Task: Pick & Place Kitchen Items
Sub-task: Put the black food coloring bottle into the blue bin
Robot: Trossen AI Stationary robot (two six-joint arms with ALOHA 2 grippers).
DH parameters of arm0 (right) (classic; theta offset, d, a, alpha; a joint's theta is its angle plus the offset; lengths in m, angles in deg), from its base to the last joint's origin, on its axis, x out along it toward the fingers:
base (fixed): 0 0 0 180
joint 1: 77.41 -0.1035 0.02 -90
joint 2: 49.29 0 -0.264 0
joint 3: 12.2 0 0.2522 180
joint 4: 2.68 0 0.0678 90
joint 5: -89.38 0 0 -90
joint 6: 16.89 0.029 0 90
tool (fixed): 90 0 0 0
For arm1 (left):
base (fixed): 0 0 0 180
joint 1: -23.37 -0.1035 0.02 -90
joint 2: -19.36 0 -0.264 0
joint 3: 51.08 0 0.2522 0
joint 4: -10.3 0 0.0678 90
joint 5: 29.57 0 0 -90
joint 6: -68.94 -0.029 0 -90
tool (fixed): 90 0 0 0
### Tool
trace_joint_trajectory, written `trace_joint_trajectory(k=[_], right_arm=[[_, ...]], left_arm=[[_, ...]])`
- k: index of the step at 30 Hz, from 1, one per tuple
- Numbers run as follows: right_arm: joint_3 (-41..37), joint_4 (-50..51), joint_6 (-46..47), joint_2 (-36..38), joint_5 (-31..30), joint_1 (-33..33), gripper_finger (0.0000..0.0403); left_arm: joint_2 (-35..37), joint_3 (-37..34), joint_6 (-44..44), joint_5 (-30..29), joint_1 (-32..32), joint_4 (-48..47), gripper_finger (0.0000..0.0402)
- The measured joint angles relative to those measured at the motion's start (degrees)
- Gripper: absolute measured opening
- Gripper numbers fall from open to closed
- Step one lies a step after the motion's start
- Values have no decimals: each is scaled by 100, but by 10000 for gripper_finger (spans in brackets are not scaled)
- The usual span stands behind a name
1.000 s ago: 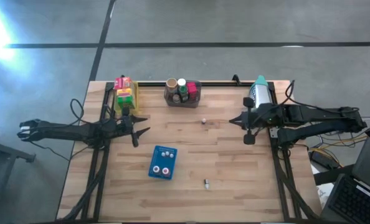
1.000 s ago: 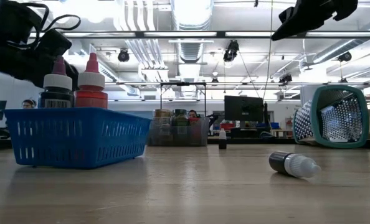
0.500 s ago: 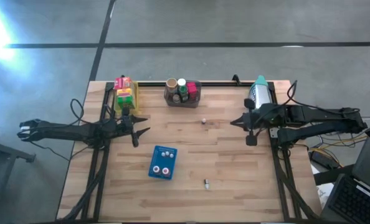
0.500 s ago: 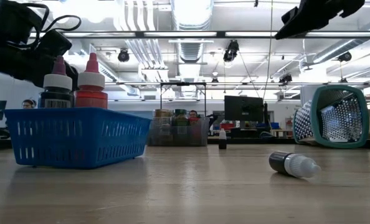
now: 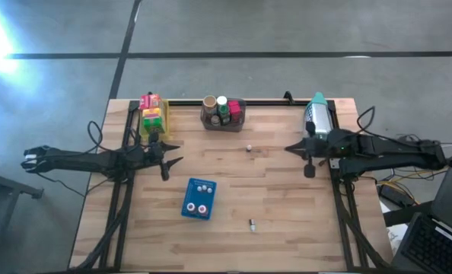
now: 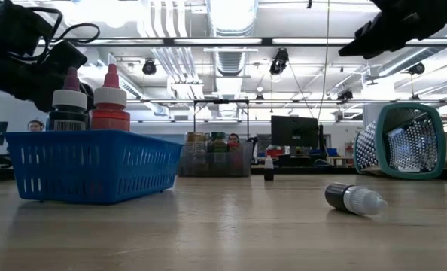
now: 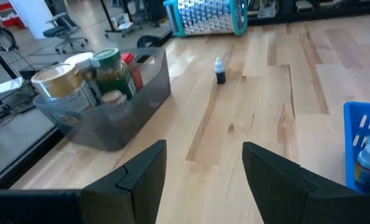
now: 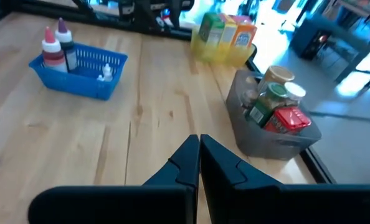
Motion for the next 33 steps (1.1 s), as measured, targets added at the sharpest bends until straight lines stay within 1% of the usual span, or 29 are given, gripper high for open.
trace_joint_trajectory(k=[7,12,25,33], right_arm=[[-405,1,-42,763,-1,-4,9],[-581,22,239,1023,-13,-4,9],[-692,42,217,838,-15,-7,9],[-692,42,213,823,-15,-7,9]], left_arm=[[0,0,23,-1,0,-21,216],[0,0,38,-1,-2,-18,216],[0,0,78,-1,0,-3,216],[2,0,-45,-1,0,-5,216]])
